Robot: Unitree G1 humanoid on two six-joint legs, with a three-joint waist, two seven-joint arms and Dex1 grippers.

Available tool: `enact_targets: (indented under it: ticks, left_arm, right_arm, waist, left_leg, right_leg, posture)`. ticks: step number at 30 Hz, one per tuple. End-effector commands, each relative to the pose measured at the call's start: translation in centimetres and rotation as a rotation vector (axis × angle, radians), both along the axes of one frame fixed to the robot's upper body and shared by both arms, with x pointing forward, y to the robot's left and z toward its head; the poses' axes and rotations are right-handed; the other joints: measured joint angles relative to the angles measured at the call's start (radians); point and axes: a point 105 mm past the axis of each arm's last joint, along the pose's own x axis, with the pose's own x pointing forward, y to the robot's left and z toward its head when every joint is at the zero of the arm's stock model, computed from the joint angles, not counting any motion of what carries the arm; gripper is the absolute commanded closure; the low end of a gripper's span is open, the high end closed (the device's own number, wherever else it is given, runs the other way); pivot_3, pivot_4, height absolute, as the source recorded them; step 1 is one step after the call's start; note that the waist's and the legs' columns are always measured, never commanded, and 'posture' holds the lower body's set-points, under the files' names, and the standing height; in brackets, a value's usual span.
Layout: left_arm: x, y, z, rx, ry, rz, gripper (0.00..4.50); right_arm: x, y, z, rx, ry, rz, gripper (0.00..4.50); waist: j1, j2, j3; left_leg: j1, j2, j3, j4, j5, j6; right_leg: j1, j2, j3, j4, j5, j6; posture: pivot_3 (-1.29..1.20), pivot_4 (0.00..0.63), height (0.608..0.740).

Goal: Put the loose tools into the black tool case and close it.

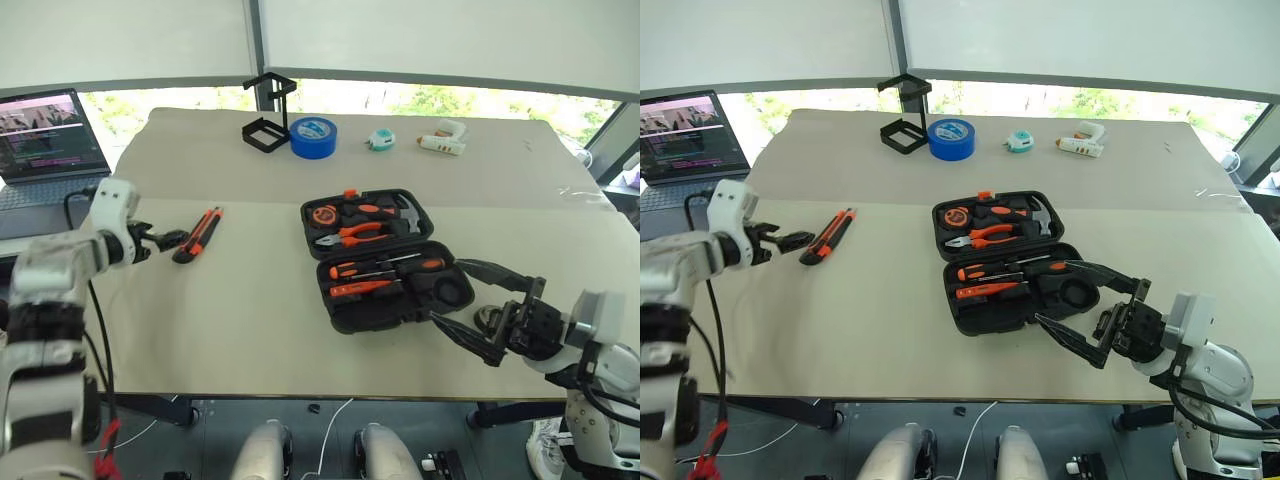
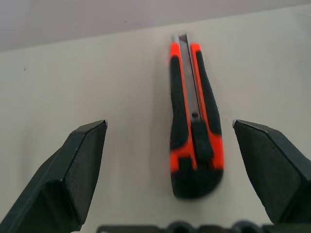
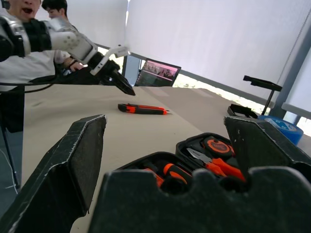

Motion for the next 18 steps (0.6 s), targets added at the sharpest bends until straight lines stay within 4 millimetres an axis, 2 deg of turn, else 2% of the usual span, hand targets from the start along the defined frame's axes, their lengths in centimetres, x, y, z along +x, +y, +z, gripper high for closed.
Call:
enact_targets:
  ticks: [1, 6, 10, 13, 15, 18]
  left_arm:
    - [1.3, 0.0, -0.9, 0.032, 0.029, -0.001, 0.05]
    - [2.5, -2.4, -2.2, -0.009, 0.068, -0.048, 0.05]
    - [2.9, -3.4, -2.7, -0.014, 0.063, -0.07, 1.1]
    - [3.2, -3.2, -1.8, -0.007, -0.02, -0.084, 2.25]
    - [3.1, -3.1, -0.9, 0.018, -0.091, -0.14, 2.78]
    - [2.4, -4.2, 1.0, 0.032, -0.191, -0.32, 2.79]
  right_arm:
    - [0.0, 0.2, 0.9, -0.007, -0.039, 0.003, 0.0]
    - [-0.1, 0.4, 1.0, -0.008, -0.041, 0.002, 0.0]
    - [-0.5, 0.4, 1.4, -0.004, -0.042, -0.004, 0.0]
    - [-0.9, 0.1, 1.3, -0.012, -0.03, -0.017, 0.0]
    - [-1.1, -0.2, 1.2, -0.021, -0.021, -0.029, 0.0]
    - [-1.4, -0.8, 1.1, -0.034, -0.011, -0.05, 0.0]
  waist:
    - [-0.002, 0.0, 0.0]
    - [0.003, -0.001, 0.0]
    - [0.012, -0.001, 0.0]
    - [0.015, -0.001, 0.001]
    - [0.015, -0.001, 0.001]
    - [0.014, -0.002, 0.001]
  left_leg:
    - [-0.001, 0.0, 0.0, 0.0, 0.0, 0.0]
    - [-0.011, 0.0, 0.002, 0.003, 0.0, 0.0]
    - [-0.012, 0.0, 0.001, 0.006, 0.0, 0.0]
    - [-0.012, 0.0, 0.001, 0.006, 0.0, 0.0]
    - [-0.012, 0.0, 0.001, 0.006, 0.0, 0.0]
    - [-0.013, 0.001, 0.001, 0.006, 0.0, 0.0]
  right_leg:
    - [-0.001, 0.0, 0.0, 0.0, 0.0, 0.0]
    - [-0.011, 0.0, 0.0, 0.003, 0.0, 0.0]
    - [-0.011, -0.001, 0.0, 0.003, 0.001, 0.002]
    - [-0.01, -0.001, 0.0, 0.003, 0.001, 0.002]
    - [-0.011, -0.001, 0.0, 0.003, 0.001, 0.003]
    - [-0.011, -0.001, 0.0, 0.003, 0.001, 0.002]
  posture:
    - [0.0, 0.15, 0.74]
    - [0.0, 0.15, 0.74]
    - [0.0, 0.15, 0.74]
    - [0.0, 0.15, 0.74]
    - [0.0, 0.15, 0.74]
    - [0.0, 0.15, 0.74]
